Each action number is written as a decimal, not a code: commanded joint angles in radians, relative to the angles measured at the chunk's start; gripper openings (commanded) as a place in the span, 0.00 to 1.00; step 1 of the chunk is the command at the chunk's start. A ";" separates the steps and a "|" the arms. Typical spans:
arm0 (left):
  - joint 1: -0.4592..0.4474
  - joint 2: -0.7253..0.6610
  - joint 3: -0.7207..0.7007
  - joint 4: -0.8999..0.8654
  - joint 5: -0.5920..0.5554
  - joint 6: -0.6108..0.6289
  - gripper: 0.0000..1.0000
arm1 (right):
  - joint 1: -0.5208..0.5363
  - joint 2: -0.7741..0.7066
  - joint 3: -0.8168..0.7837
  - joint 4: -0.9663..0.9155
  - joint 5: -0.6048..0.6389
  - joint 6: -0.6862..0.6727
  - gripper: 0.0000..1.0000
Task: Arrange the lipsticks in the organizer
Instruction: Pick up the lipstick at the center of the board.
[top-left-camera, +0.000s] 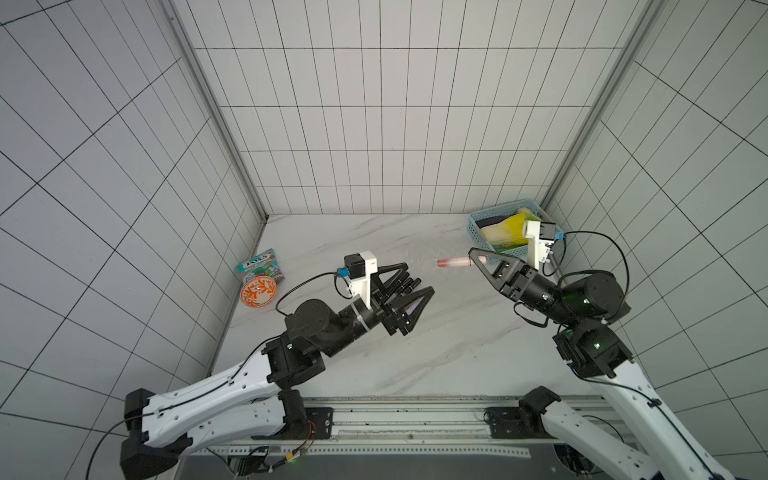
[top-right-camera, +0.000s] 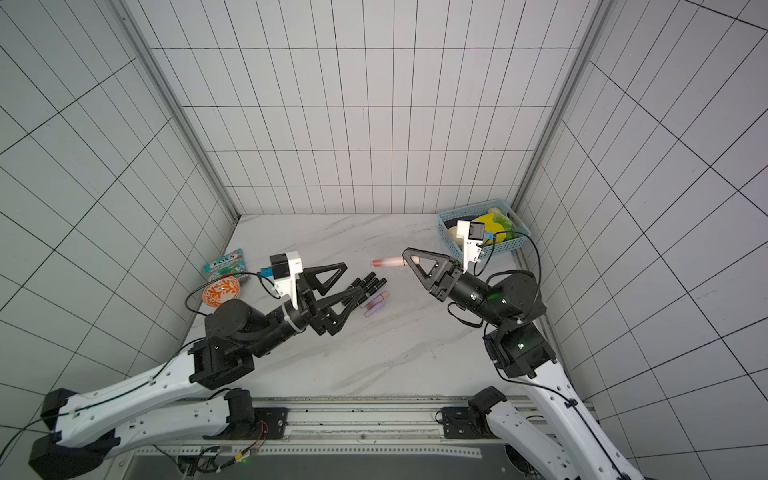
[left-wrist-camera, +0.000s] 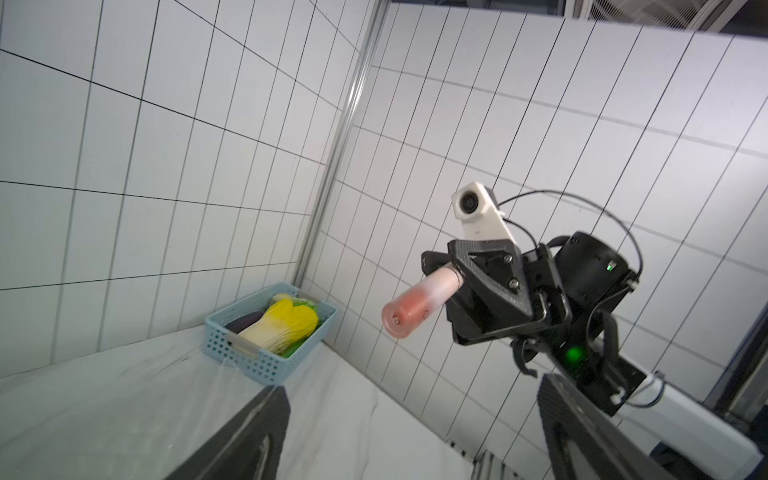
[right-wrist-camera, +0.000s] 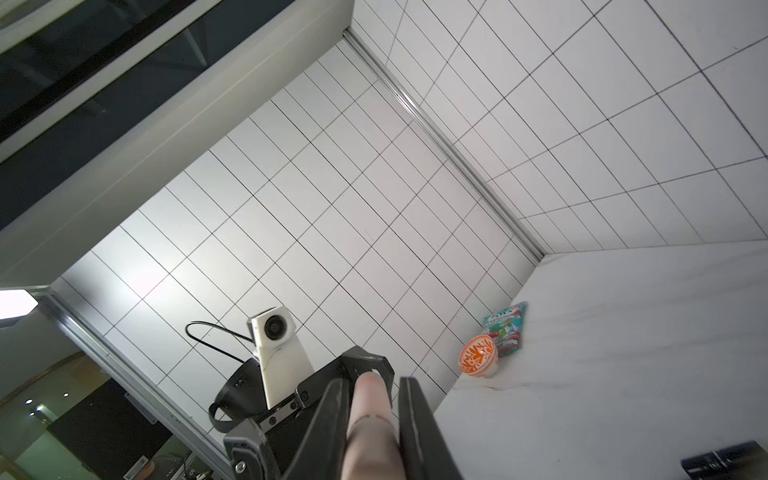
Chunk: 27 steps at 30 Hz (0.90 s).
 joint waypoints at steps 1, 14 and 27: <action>0.028 0.019 -0.030 0.214 0.130 -0.143 0.87 | 0.035 -0.005 0.005 0.156 0.004 0.093 0.10; 0.042 0.185 -0.013 0.514 0.175 -0.223 0.76 | 0.163 0.015 -0.033 0.255 0.134 0.075 0.08; 0.042 0.199 -0.015 0.539 0.148 -0.199 0.38 | 0.192 0.019 -0.053 0.215 0.188 0.032 0.08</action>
